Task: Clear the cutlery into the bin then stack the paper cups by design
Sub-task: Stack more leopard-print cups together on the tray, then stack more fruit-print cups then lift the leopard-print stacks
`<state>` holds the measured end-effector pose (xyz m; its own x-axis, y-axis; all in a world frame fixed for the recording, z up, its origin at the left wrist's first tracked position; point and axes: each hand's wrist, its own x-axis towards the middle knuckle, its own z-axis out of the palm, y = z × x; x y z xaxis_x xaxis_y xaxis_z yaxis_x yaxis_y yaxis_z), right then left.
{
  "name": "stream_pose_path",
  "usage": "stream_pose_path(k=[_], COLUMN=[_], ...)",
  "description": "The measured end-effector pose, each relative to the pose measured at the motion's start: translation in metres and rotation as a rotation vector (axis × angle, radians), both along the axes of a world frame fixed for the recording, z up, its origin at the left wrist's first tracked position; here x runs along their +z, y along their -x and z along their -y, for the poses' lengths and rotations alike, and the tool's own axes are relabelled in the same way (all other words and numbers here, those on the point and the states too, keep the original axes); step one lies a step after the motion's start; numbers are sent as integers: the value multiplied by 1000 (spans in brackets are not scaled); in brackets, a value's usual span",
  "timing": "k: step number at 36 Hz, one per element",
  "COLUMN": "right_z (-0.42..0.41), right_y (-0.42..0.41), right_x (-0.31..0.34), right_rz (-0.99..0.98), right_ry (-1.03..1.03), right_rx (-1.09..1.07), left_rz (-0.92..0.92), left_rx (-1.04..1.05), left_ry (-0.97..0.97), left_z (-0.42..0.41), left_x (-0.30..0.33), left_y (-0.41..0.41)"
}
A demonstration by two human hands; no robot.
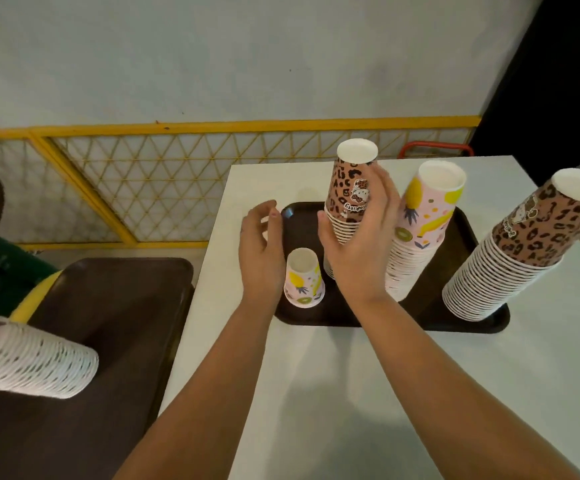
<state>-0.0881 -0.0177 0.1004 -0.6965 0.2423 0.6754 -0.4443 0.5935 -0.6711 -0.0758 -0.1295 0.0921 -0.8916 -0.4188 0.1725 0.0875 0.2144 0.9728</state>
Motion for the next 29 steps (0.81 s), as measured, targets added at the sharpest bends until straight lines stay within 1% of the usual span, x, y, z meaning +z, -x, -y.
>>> stream_pose_path(k=[3, 5, 9, 14, 16, 19, 22, 25, 27, 29], right_z=[16, 29, 59, 104, 124, 155, 189, 225, 246, 266], right_y=[-12, -19, -32, -53, -61, -72, -87, -97, -103, -107], right_x=[7, 9, 8, 3, 1, -4, -9, -14, -17, -21], right_rz=[-11, 7, 35, 96, 133, 182, 235, 270, 301, 336], right_ry=[4, 4, 5, -13, -57, -98, -102, -150, -172, -187], right_rx=[193, 319, 467, 637, 702, 758, 790, 834, 870, 898], left_rz=[-114, -148, -213, -258, -272, -266, -171, -109, -52, 23], left_rx=[88, 139, 260, 451, 544, 618, 694, 753, 759, 736], left_ry=[135, 232, 384, 490, 485, 443, 406, 398, 367, 295], left_z=[15, 25, 49, 94, 116, 148, 183, 223, 247, 267], left_x=[7, 12, 20, 22, 19, 9, -5, -22, -34, -44], left_y=[-23, -39, -69, -100, -113, -130, -148, -162, -168, -172])
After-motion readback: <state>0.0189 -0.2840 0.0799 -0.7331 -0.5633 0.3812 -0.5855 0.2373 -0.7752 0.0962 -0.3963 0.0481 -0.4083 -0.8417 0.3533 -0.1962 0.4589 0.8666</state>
